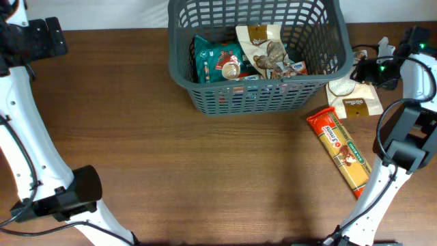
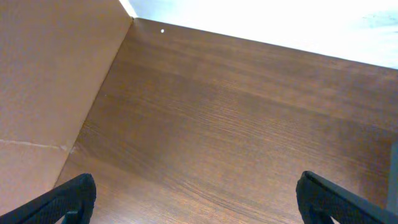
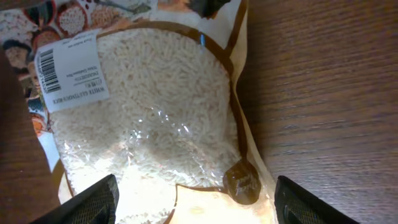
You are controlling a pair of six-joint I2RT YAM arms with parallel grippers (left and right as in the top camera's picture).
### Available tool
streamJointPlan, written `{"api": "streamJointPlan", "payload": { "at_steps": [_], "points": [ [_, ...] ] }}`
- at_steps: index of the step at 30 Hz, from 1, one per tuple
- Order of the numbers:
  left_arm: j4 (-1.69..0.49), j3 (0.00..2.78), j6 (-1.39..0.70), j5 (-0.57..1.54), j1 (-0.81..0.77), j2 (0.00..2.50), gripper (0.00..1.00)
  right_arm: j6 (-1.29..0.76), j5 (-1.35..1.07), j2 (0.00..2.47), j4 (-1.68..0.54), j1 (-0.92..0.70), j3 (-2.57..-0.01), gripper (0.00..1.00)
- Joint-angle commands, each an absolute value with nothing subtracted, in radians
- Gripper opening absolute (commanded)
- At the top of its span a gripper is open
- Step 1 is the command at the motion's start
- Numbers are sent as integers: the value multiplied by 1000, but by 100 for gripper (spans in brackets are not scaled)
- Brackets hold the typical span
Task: Pack container
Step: 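Lift the white rice bag with the right gripper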
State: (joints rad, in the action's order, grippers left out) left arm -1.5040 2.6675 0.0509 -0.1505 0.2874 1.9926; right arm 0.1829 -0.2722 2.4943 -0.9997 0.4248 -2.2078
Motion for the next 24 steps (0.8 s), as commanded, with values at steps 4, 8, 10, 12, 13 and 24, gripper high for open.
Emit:
{"api": "streamJointPlan", "payload": {
  "at_steps": [4, 8, 10, 12, 13, 24],
  "points": [
    [-1504, 2663, 37, -154, 291, 1998, 99, 186, -246, 2511, -980, 439, -2184, 78],
    [-1504, 2663, 37, -154, 291, 1998, 99, 186, -246, 2511, -956, 439, -2141, 78],
    [-1504, 2663, 37, -154, 291, 1998, 99, 186, -246, 2514, -946, 439, -2112, 78],
    [-1504, 2663, 37, -154, 291, 1998, 99, 186, -246, 2514, -936, 439, -2085, 76],
    [-1504, 2663, 37, -154, 291, 1998, 99, 186, -246, 2514, -934, 439, -2075, 75],
    [-1504, 2663, 37, -154, 291, 1998, 99, 178, -249, 2514, -934, 439, -2065, 26]
  ]
}}
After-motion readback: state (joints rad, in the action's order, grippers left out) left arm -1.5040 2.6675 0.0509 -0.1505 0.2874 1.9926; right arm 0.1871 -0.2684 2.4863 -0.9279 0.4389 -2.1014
